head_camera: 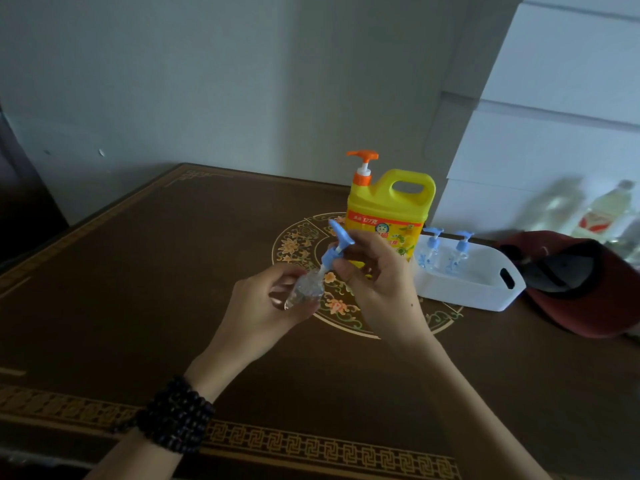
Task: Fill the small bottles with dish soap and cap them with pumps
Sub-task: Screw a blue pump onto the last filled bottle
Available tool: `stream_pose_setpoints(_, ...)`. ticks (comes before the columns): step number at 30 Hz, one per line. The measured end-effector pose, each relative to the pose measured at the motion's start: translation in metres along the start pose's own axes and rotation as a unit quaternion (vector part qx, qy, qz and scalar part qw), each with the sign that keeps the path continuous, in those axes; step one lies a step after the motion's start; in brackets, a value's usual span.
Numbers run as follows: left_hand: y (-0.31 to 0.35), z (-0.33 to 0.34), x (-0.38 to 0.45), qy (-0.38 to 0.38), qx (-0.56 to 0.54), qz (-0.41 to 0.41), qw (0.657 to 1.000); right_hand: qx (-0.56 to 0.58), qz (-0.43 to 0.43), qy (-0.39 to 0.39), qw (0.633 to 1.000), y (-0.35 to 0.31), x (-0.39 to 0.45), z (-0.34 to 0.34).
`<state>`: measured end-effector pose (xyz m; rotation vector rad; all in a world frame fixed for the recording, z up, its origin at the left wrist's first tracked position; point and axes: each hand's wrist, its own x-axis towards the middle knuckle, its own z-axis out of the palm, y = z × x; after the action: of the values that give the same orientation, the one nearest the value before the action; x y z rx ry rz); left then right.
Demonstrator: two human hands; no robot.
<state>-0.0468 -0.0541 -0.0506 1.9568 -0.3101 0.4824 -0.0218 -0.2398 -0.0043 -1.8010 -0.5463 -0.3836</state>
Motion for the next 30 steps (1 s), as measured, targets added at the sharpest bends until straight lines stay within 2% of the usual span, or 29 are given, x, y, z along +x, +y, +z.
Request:
stream_pose_setpoints(8,0.003,0.004,0.003,0.030,-0.015,-0.007,0.999,-0.094,-0.015,-0.025,0.995,0.003,0.000,0.005)
stream_pose_setpoints(13,0.003,0.004,0.004,0.032,-0.001,-0.006,0.999,-0.154,-0.048,-0.021,0.987,0.002,0.000,0.005)
stream_pose_setpoints(16,0.003,0.006,0.003,0.031,-0.012,-0.010,0.999,-0.148,-0.046,0.001,0.988,0.001,0.000,0.006)
stream_pose_setpoints(21,0.008,0.008,0.000,0.028,-0.022,-0.013,0.999,-0.081,0.010,0.008,0.997,0.003,-0.005,0.006)
stream_pose_setpoints(26,0.010,0.008,0.002,0.043,-0.061,-0.024,0.997,0.144,0.072,-0.015,0.987,0.007,-0.004,0.000)
stream_pose_setpoints(30,0.011,0.008,0.006,0.012,-0.099,-0.040,0.994,0.210,0.084,-0.040,0.973,0.005,0.006,-0.008)
